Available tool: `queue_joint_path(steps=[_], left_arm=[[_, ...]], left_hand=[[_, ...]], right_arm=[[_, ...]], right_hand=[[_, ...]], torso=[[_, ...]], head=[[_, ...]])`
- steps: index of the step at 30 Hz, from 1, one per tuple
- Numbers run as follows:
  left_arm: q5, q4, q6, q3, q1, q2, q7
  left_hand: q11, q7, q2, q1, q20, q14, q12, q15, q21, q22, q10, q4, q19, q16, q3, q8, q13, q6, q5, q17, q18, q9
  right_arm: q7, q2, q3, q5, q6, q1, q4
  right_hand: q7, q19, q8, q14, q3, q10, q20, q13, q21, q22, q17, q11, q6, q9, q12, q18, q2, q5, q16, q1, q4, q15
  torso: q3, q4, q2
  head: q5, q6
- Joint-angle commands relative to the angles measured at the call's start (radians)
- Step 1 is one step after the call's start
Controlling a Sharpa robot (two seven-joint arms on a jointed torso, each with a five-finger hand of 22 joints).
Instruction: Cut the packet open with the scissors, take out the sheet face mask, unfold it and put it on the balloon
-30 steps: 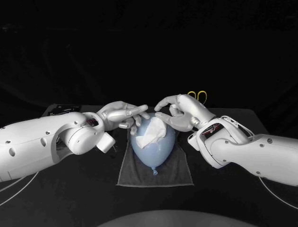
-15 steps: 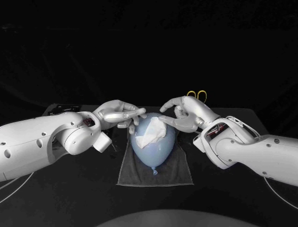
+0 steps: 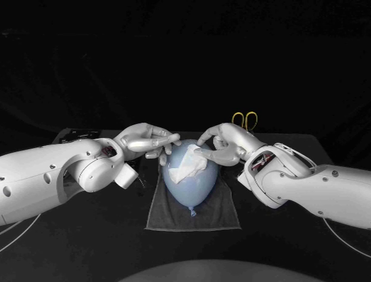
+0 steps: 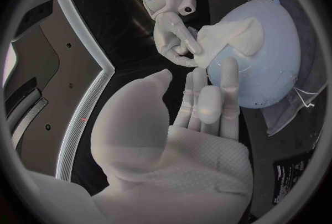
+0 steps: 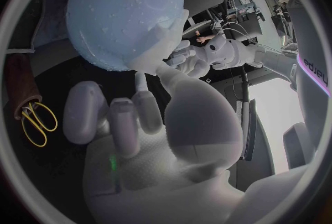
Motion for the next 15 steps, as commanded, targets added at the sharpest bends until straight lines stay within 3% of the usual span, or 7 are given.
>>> queue_joint_path(steps=[1,6,10,12,15], left_arm=[[-0.001,0.003,-0.011,0.001,0.000,0.000,0.024],[0.000,0.003,-0.015,0.001,0.000,0.000,0.030],[0.001,0.002,-0.018,0.001,0.000,0.000,0.033],[0.001,0.002,-0.019,0.001,0.000,0.000,0.033],[0.001,0.001,-0.019,0.001,0.000,0.001,0.034]], left_hand=[[-0.002,0.000,-0.001,0.014,0.000,-0.015,-0.004,-0.002,-0.008,-0.004,0.001,0.001,0.004,-0.014,-0.010,0.008,-0.004,-0.002,0.006,-0.018,0.013,-0.002],[-0.002,-0.002,0.005,0.033,0.001,-0.057,-0.014,-0.003,-0.035,-0.022,-0.001,0.009,0.000,-0.053,-0.025,0.016,-0.023,0.002,0.006,-0.094,0.013,-0.006],[-0.002,-0.002,0.010,0.045,0.002,-0.086,-0.034,-0.002,-0.059,-0.039,-0.007,0.013,0.000,-0.085,-0.038,0.021,-0.047,0.004,0.007,-0.150,0.013,-0.011],[-0.001,-0.002,0.011,0.049,0.002,-0.097,-0.040,-0.002,-0.067,-0.044,-0.008,0.013,0.000,-0.097,-0.042,0.022,-0.054,0.004,0.006,-0.171,0.012,-0.013],[0.000,-0.002,0.016,0.058,0.004,-0.135,-0.057,0.000,-0.089,-0.058,-0.008,0.014,-0.001,-0.134,-0.051,0.026,-0.075,0.006,0.006,-0.238,0.012,-0.018]], right_arm=[[-0.034,0.004,0.000,-0.029,0.046,0.000,-0.001],[-0.013,0.006,0.000,-0.028,0.031,0.000,0.003],[0.024,0.006,0.000,-0.022,-0.012,-0.001,0.007],[0.047,0.004,0.000,-0.017,-0.043,-0.001,0.010],[0.086,0.001,0.000,-0.009,-0.094,-0.001,0.014]], right_hand=[[-0.006,0.007,0.012,0.095,-0.006,0.007,-0.001,0.068,0.013,0.170,0.229,-0.011,0.018,0.003,0.011,0.006,0.015,0.005,0.007,0.011,0.004,-0.006],[-0.032,0.024,0.044,0.102,0.006,0.040,-0.016,0.097,0.054,0.181,0.250,-0.033,0.063,0.008,0.043,-0.001,0.043,0.005,0.015,0.054,0.003,-0.025],[-0.059,0.051,0.074,0.106,0.047,0.098,-0.036,0.159,0.121,0.198,0.263,-0.058,0.098,0.015,0.103,-0.014,0.080,0.003,0.020,0.115,-0.023,-0.047],[-0.066,0.060,0.083,0.106,0.071,0.114,-0.043,0.177,0.145,0.204,0.263,-0.066,0.102,0.018,0.120,-0.019,0.099,0.002,0.020,0.137,-0.036,-0.054],[-0.068,0.068,0.098,0.106,0.097,0.133,-0.050,0.199,0.166,0.210,0.263,-0.069,0.106,0.024,0.140,-0.023,0.107,0.002,0.020,0.151,-0.051,-0.058]], torso=[[0.0000,-0.0007,0.000],[0.0006,-0.0012,0.000],[0.0010,-0.0017,0.000],[0.0013,-0.0016,0.001],[0.0011,-0.0012,0.000]], head=[[0.002,-0.002],[0.003,-0.003],[0.003,-0.004],[0.003,-0.005],[0.001,-0.005]])
